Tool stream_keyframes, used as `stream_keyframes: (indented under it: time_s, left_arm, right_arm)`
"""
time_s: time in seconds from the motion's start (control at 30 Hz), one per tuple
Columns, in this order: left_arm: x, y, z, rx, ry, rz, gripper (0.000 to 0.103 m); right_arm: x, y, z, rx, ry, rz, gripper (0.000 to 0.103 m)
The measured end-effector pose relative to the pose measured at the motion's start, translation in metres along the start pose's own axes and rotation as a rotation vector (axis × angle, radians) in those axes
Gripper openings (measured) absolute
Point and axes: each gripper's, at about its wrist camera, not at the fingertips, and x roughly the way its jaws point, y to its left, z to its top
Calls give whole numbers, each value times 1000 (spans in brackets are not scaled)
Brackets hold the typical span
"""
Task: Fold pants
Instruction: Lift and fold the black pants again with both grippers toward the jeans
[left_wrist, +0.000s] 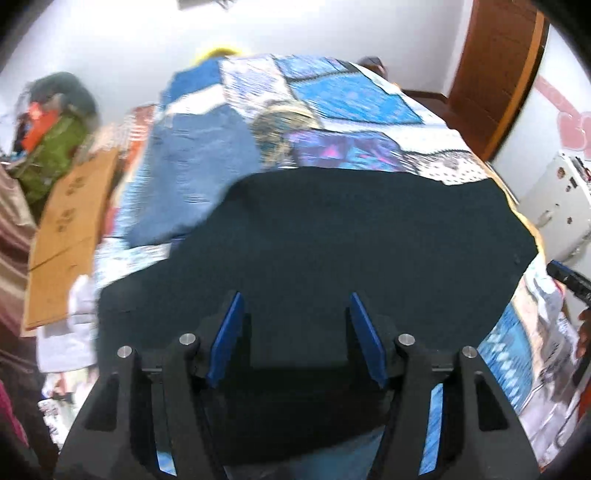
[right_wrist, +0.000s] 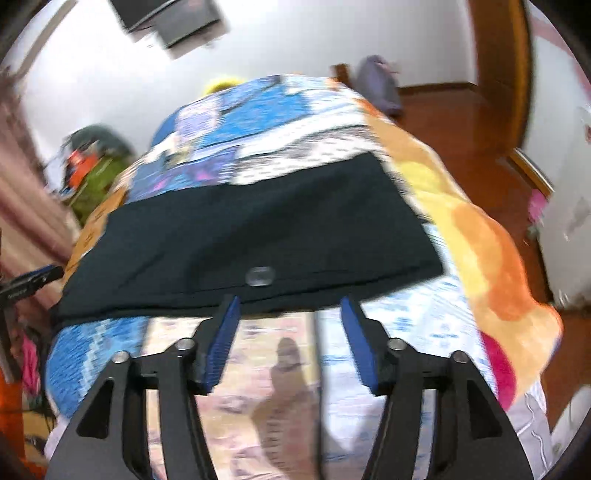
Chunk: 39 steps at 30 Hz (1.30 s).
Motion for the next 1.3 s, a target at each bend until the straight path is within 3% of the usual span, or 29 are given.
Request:
stream_keyframes:
  time_s: [0.13, 0.2, 0.53, 0.63, 0.77, 0.87, 1.1, 1.3]
  left_arm:
    - [35, -39, 16, 47, 58, -5, 62]
    - [46, -57, 20, 95, 41, 46, 72]
    - [55, -50, 23, 32, 16, 4, 81]
    - [55, -54, 21, 44, 5, 26, 83]
    - [56, -52, 21, 31, 6, 14, 84]
    - [56, -52, 20, 33, 2, 15, 85]
    - [56, -53, 20, 34, 1, 17, 86]
    - [56, -53, 20, 34, 0, 17, 86]
  right_arm:
    - [1, -21, -1, 81, -23, -21, 57]
    - [4, -21, 2, 81, -17, 0, 57]
    - [56, 66, 68, -203, -11, 179, 57]
    - [87, 85, 73, -257, 29, 193, 57]
    - [120, 85, 62, -267, 146, 205, 57]
    - [111, 67, 56, -240, 159, 217, 58]
    - [76, 42, 45, -245, 127, 84, 57]
    - [31, -4, 36, -68, 46, 36, 58]
